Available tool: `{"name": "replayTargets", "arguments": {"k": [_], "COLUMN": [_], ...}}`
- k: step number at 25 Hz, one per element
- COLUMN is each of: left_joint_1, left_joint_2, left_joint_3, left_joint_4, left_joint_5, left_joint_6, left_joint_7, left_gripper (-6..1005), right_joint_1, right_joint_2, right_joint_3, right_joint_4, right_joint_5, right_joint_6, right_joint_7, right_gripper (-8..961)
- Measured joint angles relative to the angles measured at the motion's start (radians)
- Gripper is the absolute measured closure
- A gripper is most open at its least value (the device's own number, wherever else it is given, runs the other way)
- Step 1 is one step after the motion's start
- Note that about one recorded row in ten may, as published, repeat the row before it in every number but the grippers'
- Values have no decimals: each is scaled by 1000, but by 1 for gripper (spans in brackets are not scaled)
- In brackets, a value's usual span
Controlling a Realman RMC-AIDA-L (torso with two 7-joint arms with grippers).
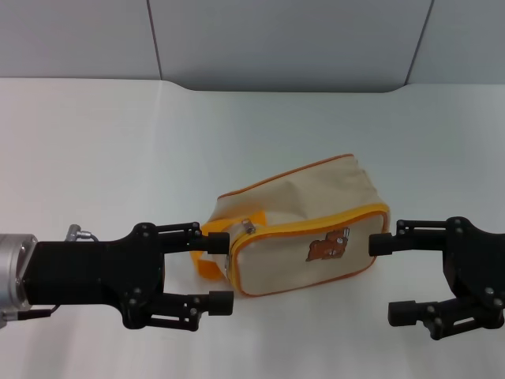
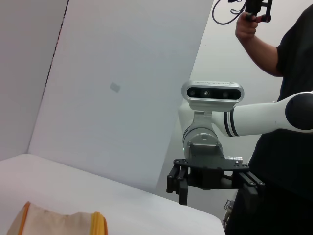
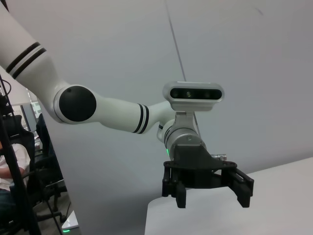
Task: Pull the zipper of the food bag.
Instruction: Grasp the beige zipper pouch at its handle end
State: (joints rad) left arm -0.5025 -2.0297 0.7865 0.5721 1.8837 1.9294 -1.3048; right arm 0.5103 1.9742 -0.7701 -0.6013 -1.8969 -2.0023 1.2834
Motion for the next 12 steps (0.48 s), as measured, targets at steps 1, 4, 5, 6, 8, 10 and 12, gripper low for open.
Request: {"name": "replayTargets", "arguments": {"k": [1,4,5,6,8,10,12], "left_joint_1": [3,11,19,24,27,39,41], "left_joint_2": [-2,-9,-18,-24,-27,-40,-41], "left_joint_3": [0,0,1,1,0,1,1], "left_joint_4": [0,-7,-22,-36,-43,-82,-101], "left_joint_5": [0,1,3,6,7,13,13], "left_joint_6": [-3,-25,-72,-111,-132,-250,-287], "left_joint_7": [1,10,31,51,62,114,132], "left_gripper": [183,184,184,184,184,184,184], "right_joint_1": [-1,-3,-6,-12,-16,-19,-22], "right_joint_2": [0,0,-2,-3,-4,-4,-5], "right_joint_3": [0,5,10,14,16,20,25], "right_joint_4": [0,0,0,0,0,0,-1], "right_joint_5": [-1,-5,-8,-8,-8,-9,-9], "right_joint_6": [1,3,3,3,3,3,4], "right_joint_7": [0,0,-3,-10,-12,-13,-13], "right_gripper": [118,117,117,117,117,117,116]}}
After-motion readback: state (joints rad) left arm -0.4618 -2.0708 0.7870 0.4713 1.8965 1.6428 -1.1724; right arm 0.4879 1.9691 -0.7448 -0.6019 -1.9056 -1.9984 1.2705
